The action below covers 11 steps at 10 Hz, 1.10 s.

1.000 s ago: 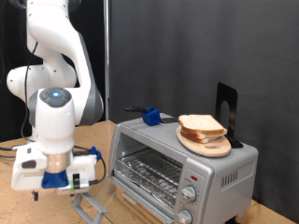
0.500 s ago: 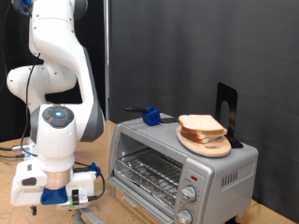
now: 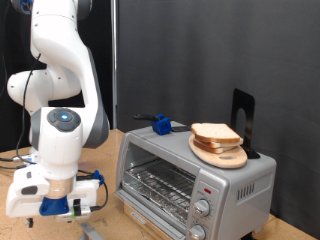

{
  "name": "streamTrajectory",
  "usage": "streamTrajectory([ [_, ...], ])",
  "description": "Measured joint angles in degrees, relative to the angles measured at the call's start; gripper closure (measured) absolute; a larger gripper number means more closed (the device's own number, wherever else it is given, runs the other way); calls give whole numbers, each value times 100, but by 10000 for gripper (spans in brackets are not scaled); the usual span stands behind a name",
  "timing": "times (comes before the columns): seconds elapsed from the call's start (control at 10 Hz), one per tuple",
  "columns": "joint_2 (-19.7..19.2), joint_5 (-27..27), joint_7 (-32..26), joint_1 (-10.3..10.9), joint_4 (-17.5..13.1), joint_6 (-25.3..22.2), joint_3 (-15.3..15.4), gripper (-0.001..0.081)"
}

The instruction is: Make a piece of toast with the oven

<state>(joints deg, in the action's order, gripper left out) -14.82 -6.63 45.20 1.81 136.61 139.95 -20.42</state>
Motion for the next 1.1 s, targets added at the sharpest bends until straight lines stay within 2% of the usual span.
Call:
streamTrajectory([
  [0.2, 97, -76, -36, -20, 13, 36, -78, -2],
  [0.5, 633, 127, -531, -143, 232, 306, -86, -2],
  [0.6, 639, 124, -529, -140, 247, 256, -80, -2],
  [0.7, 648, 558, -850, -142, 233, 214, -15, -2],
  [0.9, 958, 2154, -2357, -176, 188, -151, 159, -2],
  [1.1, 1366, 3228, -3537, -183, 156, -590, 185, -2],
])
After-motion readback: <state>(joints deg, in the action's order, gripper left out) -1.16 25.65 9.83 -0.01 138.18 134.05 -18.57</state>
